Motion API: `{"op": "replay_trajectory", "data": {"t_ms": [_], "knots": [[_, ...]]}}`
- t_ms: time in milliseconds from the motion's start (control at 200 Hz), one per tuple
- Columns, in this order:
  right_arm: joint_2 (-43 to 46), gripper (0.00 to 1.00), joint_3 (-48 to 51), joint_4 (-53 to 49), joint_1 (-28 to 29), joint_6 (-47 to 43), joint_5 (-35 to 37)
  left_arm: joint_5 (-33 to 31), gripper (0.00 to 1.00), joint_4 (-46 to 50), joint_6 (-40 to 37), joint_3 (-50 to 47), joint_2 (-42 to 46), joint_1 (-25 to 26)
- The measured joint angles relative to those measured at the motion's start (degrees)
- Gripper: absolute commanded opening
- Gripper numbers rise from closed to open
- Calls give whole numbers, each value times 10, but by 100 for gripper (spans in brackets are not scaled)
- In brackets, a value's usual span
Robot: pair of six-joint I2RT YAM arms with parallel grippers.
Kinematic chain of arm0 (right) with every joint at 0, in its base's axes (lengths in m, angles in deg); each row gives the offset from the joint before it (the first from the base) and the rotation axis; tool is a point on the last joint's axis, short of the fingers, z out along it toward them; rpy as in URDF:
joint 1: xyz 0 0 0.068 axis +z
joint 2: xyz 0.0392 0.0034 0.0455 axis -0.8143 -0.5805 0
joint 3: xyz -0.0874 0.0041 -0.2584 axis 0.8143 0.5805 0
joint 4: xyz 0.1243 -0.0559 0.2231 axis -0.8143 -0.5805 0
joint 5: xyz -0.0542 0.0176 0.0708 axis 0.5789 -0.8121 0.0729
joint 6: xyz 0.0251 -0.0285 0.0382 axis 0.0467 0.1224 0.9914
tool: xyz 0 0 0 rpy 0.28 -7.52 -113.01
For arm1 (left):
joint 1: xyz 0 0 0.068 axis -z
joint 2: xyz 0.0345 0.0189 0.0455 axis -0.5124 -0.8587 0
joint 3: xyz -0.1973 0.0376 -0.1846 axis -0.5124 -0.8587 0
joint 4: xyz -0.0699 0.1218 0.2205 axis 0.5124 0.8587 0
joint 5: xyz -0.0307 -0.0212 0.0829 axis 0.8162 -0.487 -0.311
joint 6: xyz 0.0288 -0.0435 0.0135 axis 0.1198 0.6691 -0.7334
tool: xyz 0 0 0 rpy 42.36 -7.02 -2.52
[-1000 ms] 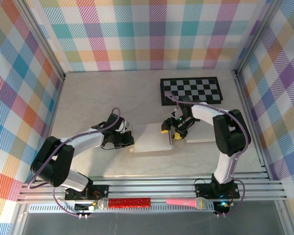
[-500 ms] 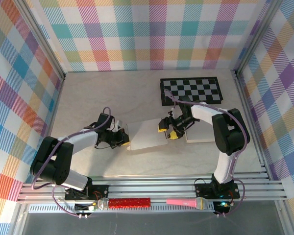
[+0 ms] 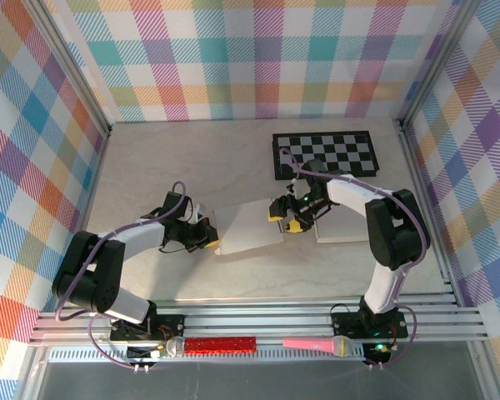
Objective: Fold the paper box
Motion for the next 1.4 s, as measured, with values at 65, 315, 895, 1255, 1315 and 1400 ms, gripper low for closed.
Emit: {"op": "replay_trajectory", "data": {"t_ms": [65,315,895,1255,1315,1400], "knots": [[4,77,-2,-3,-6,-5,2,0,0,5,-2,0,3,-2],[-38,80,-35,-27,-11,-34,4,28,0,-2,0,-16,30,-39],[-108,81,-61,25,0,7,-95,165,0,-143,91,-65,-32,-113],[-50,66,-61,44,2,40,-89,111,24,57,7,15,54,-113],[-25,64,-56,44,2,43,-89,103,21,75,-4,23,59,-113],[15,62,-38,48,2,56,-91,98,17,89,-12,24,49,-113]]}}
